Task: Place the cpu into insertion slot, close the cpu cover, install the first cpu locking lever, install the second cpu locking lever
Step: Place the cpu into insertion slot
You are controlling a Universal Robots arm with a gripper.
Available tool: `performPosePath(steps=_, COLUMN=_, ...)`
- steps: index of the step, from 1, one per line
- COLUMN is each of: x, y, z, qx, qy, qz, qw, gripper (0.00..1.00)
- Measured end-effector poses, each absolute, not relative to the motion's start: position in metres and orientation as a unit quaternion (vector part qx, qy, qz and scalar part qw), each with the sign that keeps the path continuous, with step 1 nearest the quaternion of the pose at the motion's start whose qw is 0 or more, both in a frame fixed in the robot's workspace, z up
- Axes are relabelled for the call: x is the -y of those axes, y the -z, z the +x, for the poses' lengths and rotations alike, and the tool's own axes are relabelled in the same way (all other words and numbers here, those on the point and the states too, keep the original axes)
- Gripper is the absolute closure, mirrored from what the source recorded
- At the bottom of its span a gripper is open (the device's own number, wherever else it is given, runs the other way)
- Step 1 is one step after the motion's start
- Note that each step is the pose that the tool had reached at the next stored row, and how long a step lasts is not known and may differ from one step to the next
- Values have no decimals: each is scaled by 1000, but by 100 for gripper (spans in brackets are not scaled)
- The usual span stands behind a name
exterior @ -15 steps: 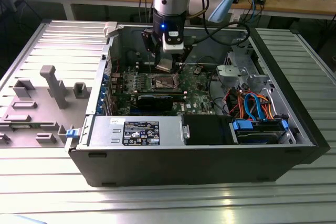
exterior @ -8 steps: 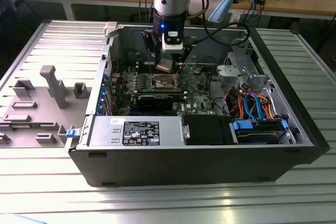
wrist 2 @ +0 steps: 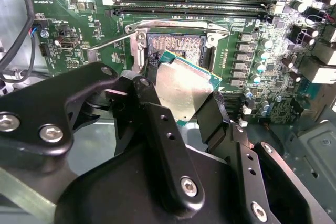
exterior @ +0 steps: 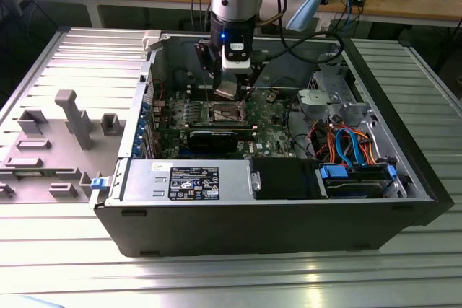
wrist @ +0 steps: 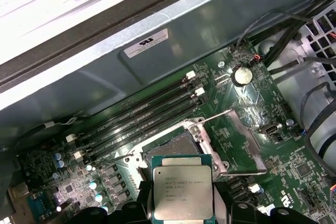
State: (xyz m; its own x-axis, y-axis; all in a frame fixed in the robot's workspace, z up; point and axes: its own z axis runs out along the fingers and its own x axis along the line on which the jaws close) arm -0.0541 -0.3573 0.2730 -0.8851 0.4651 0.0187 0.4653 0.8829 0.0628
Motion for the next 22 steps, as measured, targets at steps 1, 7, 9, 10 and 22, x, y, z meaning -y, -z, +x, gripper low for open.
performPosePath(steps=1, x=357, y=-273, z=-54, qx=970, qy=33, qz=-241, qw=2, gripper=45)
performPosePath(steps=7, x=357, y=-273, z=-54, qx=968, qy=33, qz=-247, qw=1, gripper=45)
performPosePath(steps=9, x=357, y=-273, z=-54, qx=968, qy=33, qz=-250, qw=1, gripper=45)
performPosePath(steps=10, x=357, y=-273, z=-54, qx=967, qy=33, qz=-251, qw=1, gripper=45)
performPosePath(steps=22, x=357, y=-273, z=-54, qx=965, qy=33, qz=-261, qw=1, gripper=45)
